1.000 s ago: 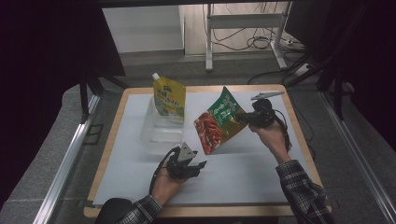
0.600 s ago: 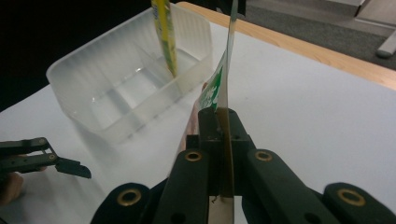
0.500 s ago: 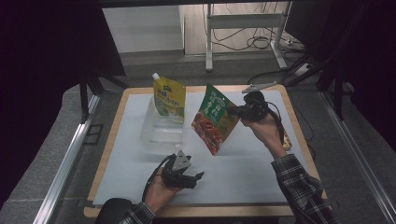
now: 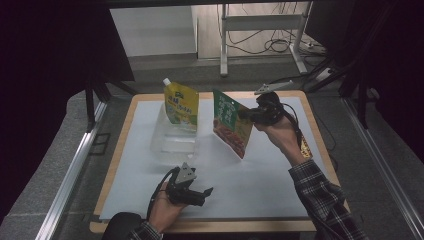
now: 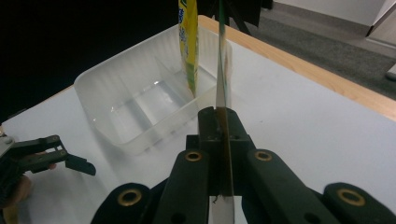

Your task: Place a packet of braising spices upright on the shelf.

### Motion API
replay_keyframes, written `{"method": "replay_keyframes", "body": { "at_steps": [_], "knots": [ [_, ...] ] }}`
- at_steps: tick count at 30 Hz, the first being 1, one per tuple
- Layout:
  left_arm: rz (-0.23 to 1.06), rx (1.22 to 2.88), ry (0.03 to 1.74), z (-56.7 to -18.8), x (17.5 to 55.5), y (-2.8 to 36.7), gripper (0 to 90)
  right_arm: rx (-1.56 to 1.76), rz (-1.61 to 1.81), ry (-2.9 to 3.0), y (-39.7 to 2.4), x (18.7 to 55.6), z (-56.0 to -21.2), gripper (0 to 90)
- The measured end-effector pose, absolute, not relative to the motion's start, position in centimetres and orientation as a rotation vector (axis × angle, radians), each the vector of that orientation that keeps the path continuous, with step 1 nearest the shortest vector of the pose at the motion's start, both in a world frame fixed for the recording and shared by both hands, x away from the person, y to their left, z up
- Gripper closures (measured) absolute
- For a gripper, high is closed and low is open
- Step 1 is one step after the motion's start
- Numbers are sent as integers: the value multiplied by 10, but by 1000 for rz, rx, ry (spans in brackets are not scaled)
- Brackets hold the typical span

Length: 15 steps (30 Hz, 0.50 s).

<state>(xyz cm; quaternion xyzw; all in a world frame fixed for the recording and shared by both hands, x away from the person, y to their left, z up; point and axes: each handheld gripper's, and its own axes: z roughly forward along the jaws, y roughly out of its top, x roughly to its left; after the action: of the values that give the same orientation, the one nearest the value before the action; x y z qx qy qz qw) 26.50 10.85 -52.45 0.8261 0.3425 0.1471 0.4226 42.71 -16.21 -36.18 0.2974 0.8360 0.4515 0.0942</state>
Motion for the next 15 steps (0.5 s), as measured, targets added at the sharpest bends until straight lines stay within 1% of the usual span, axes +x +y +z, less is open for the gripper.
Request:
{"method": "replay_keyframes", "body": {
  "at_steps": [12,15],
  "knots": [
    [357,2057,844,-525,257,114,42,820,1403,2501,-160,426,-344,888],
    [370,2065,840,-527,256,115,29,796,1424,2512,-158,426,-340,888]
  ]
}}
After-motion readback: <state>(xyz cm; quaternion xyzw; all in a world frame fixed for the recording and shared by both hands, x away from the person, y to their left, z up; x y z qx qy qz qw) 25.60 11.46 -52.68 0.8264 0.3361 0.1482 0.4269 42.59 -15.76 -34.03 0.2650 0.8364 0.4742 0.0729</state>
